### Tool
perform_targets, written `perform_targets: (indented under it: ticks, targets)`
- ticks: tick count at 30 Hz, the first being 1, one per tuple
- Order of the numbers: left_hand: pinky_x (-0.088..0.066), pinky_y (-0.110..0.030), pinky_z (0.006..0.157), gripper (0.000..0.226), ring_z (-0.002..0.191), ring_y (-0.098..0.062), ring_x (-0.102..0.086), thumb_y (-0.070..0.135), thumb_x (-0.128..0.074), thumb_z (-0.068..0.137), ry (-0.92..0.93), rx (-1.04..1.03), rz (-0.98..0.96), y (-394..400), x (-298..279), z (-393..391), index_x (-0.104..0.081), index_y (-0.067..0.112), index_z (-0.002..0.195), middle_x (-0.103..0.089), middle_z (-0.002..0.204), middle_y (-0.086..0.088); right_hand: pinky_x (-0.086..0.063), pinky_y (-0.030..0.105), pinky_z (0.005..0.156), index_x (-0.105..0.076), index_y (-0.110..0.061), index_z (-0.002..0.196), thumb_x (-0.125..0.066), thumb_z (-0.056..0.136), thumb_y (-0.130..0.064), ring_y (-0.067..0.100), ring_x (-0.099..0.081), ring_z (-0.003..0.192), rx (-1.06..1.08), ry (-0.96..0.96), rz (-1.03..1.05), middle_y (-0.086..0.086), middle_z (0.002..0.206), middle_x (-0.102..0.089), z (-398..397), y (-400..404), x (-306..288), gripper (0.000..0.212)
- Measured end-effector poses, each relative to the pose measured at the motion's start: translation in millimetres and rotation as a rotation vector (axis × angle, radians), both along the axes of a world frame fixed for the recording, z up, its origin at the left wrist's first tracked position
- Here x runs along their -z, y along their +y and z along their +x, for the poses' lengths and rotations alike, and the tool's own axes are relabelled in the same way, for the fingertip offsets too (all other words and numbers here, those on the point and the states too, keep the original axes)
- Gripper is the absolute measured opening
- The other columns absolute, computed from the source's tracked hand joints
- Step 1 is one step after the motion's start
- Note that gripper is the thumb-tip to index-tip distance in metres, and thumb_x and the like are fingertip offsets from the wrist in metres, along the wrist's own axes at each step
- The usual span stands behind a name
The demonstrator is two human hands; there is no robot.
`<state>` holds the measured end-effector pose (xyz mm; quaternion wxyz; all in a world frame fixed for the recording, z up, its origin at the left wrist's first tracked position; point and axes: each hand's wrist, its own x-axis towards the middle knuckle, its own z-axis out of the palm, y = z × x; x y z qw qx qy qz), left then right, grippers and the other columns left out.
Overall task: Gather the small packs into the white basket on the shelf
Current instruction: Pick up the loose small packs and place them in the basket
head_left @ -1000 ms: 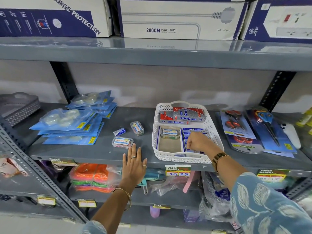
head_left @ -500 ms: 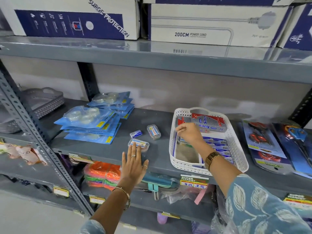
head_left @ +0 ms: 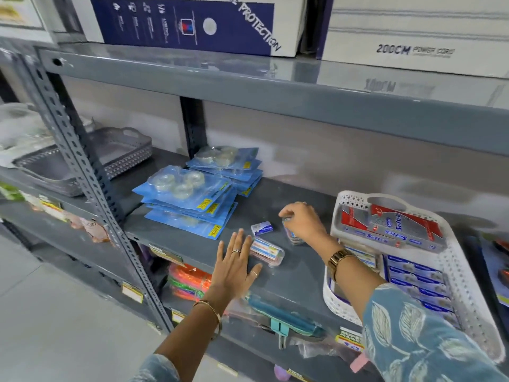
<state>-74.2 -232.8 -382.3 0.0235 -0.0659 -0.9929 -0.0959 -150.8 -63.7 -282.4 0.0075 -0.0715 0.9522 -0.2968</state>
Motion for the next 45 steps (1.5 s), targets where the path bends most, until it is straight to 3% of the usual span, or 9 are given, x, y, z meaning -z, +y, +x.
perform_targets:
  ticks: [6, 16, 21, 25, 29, 34, 39, 42, 45]
  targets:
    - [0.015, -0.040, 0.112, 0.081, 0.145, -0.022, 0.009, 0.058, -0.008, 0.079, 0.037, 0.053, 0.000, -4.8, 4.1, -9.5, 0.003, 0.017, 0.147, 0.009, 0.157, -0.007, -0.052, 0.043, 0.095, -0.063, -0.021, 0.118, -0.062, 0.083, -0.003, 0.023, -0.061, 0.110, -0.118, -0.106, 0.114, 0.004, 0.128, -0.062, -27.1, -32.3, 16.7, 0.039]
    - [0.015, -0.041, 0.111, 0.078, 0.145, -0.025, 0.006, 0.057, -0.019, 0.083, 0.053, 0.055, 0.018, -6.3, 8.1, -12.1, 0.001, 0.016, 0.148, 0.002, 0.158, -0.010, -0.042, 0.039, 0.104, -0.045, -0.019, 0.139, -0.053, 0.089, 0.005, 0.030, -0.048, 0.129, -0.345, -0.168, 0.429, 0.010, 0.145, -0.045, -48.4, -61.7, 25.3, 0.056]
    - [0.015, -0.040, 0.111, 0.078, 0.145, -0.024, 0.007, 0.057, -0.018, 0.084, 0.048, 0.049, 0.009, -6.3, 8.9, -12.5, 0.003, 0.016, 0.148, 0.004, 0.157, -0.008, -0.044, 0.039, 0.102, -0.049, -0.019, 0.136, -0.052, 0.090, 0.003, 0.031, -0.050, 0.126, -0.406, -0.123, 0.488, 0.011, 0.141, -0.047, -44.5, -60.4, 26.0, 0.051]
    - [0.015, -0.039, 0.111, 0.080, 0.145, -0.022, 0.008, 0.059, -0.010, 0.080, 0.039, 0.050, -0.007, -6.4, 11.1, -13.4, 0.003, 0.017, 0.147, 0.004, 0.158, -0.007, -0.050, 0.038, 0.086, -0.064, -0.017, 0.115, -0.057, 0.088, -0.002, 0.031, -0.059, 0.107, -0.363, -0.031, 0.484, 0.011, 0.123, -0.057, -35.0, -50.3, 25.0, 0.031]
    - [0.011, -0.040, 0.114, 0.083, 0.145, -0.020, 0.004, 0.061, -0.004, 0.077, 0.052, 0.045, -0.010, -7.0, 10.6, -13.3, 0.003, 0.016, 0.148, 0.000, 0.158, -0.005, -0.054, 0.042, 0.084, -0.064, -0.015, 0.106, -0.061, 0.087, -0.018, 0.032, -0.062, 0.101, -0.192, 0.019, 0.262, 0.012, 0.113, -0.063, -25.3, -37.9, 18.7, 0.020]
    - [0.005, -0.045, 0.115, 0.083, 0.145, -0.024, -0.008, 0.057, -0.008, 0.078, 0.050, 0.037, 0.017, -4.5, 5.9, -10.2, -0.004, 0.013, 0.148, -0.010, 0.157, -0.008, -0.049, 0.032, 0.072, -0.065, -0.008, 0.094, -0.066, 0.079, -0.009, 0.029, -0.065, 0.092, 0.064, 0.035, -0.109, 0.013, 0.099, -0.071, -7.5, -20.2, 10.8, 0.014]
    - [-0.039, -0.058, 0.096, 0.071, 0.126, -0.032, -0.049, 0.050, -0.036, 0.078, 0.064, 0.059, -0.070, 9.8, 0.6, 1.3, -0.038, 0.005, 0.134, -0.049, 0.139, -0.017, -0.048, 0.031, 0.071, -0.054, -0.018, 0.087, -0.067, 0.078, -0.010, 0.026, -0.062, 0.092, 0.225, 0.020, -0.261, 0.010, 0.101, -0.068, 12.8, 9.3, 3.6, 0.017]
    - [-0.041, -0.057, 0.096, 0.072, 0.128, -0.030, -0.047, 0.052, -0.037, 0.075, 0.099, 0.114, -0.123, 31.2, -2.4, 12.7, -0.042, 0.005, 0.131, -0.051, 0.138, -0.016, -0.055, 0.029, 0.072, -0.060, -0.014, 0.101, -0.065, 0.079, -0.007, 0.025, -0.065, 0.091, 0.278, 0.015, -0.348, 0.009, 0.097, -0.067, 25.9, 33.1, 2.8, 0.024]
    - [-0.034, -0.054, 0.101, 0.070, 0.130, -0.027, -0.032, 0.050, -0.037, 0.075, 0.112, 0.147, -0.148, 53.7, -2.2, 23.2, -0.051, 0.006, 0.127, -0.052, 0.137, -0.015, -0.058, 0.050, 0.080, -0.064, -0.016, 0.094, -0.066, 0.074, -0.002, 0.034, -0.069, 0.088, 0.350, 0.003, -0.479, 0.009, 0.090, -0.066, 38.9, 61.4, 5.1, 0.025]
